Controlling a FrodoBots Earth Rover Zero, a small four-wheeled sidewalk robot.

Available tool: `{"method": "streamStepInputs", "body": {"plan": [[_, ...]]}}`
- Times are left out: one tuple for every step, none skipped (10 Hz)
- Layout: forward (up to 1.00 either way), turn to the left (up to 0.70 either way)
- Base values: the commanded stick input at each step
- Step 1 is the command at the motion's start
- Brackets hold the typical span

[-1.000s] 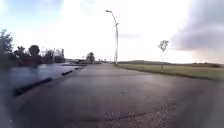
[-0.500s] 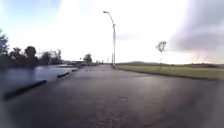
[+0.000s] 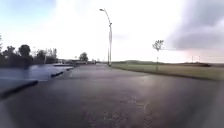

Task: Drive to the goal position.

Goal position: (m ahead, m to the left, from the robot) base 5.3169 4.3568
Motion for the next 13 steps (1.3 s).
{"method": "streamStepInputs", "body": {"plan": [[0.45, 0.0], [0.45, 0.0], [0.45, 0.0], [0.45, 0.0], [0.45, 0.0], [0.45, 0.0], [0.45, 0.0], [0.45, 0.0], [0.45, 0.0], [0.45, 0.0], [0.45, 0.0], [0.45, 0.0], [0.45, 0.0]]}}
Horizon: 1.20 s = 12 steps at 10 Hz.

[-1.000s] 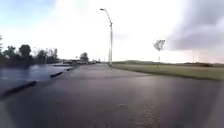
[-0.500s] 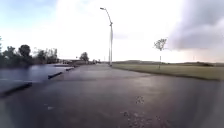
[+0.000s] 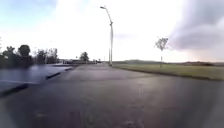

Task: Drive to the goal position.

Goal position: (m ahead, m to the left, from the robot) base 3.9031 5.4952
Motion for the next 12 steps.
{"method": "streamStepInputs", "body": {"plan": [[0.45, 0.0], [0.45, 0.0], [0.45, 0.0], [0.45, 0.0], [0.45, 0.0], [0.45, 0.0], [0.45, 0.0], [0.45, 0.0], [0.45, 0.0], [0.45, 0.0], [0.45, 0.0], [0.45, 0.0]]}}
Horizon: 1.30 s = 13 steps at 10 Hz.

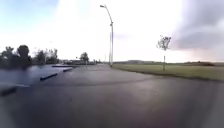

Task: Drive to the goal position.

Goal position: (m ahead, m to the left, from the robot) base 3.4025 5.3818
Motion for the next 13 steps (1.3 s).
{"method": "streamStepInputs", "body": {"plan": [[0.45, 0.0], [0.45, 0.0], [0.45, 0.0], [0.45, 0.0], [0.45, 0.0], [0.45, 0.0], [0.45, 0.0], [0.45, 0.0], [0.45, 0.0], [0.45, 0.0], [0.45, 0.0], [0.45, 0.0], [0.45, 0.0]]}}
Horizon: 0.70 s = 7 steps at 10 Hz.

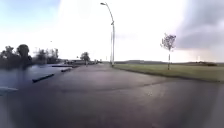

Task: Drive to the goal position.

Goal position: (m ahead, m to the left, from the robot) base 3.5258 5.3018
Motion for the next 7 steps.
{"method": "streamStepInputs", "body": {"plan": [[0.45, 0.0], [0.45, 0.0], [0.45, 0.0], [0.45, 0.0], [0.45, 0.0], [0.45, 0.0], [0.45, 0.0]]}}
